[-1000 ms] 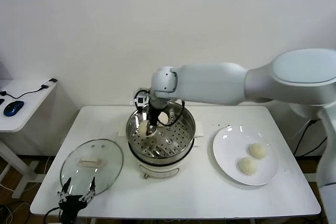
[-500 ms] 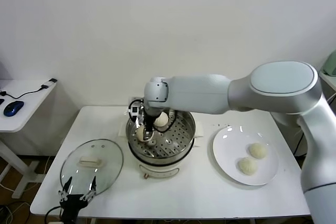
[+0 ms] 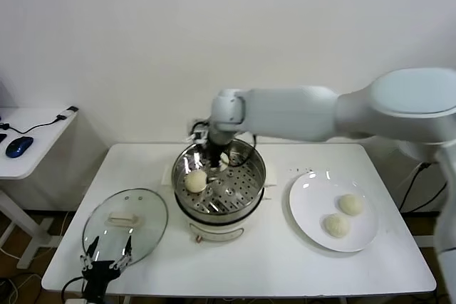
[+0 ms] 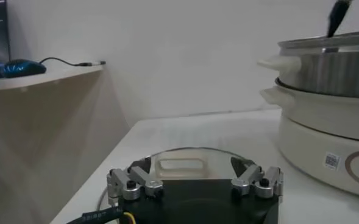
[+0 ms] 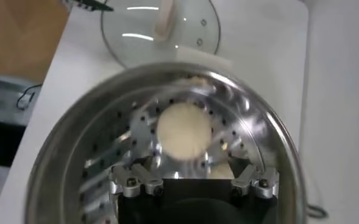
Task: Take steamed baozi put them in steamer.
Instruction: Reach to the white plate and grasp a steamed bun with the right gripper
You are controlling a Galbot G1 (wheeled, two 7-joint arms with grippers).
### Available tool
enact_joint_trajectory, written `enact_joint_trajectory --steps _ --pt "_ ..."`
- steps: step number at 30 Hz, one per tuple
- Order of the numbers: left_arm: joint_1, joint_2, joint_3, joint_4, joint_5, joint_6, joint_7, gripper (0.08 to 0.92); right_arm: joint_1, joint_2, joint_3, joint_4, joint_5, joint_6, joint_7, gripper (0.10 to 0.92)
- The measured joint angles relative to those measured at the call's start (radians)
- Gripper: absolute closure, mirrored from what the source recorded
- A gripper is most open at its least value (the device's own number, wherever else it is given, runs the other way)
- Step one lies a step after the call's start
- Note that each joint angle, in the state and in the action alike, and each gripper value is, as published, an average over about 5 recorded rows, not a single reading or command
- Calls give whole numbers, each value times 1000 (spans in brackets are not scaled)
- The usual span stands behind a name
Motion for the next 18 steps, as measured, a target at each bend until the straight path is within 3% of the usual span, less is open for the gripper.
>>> enact_joint_trajectory --steps 9,18 --pt "-11 1 -4 9 0 -1 -1 177 111 -336 -134 143 -140 76 -93 203" --pt "0 -10 -8 2 6 0 -2 177 -21 -577 -105 172 -346 93 -106 203"
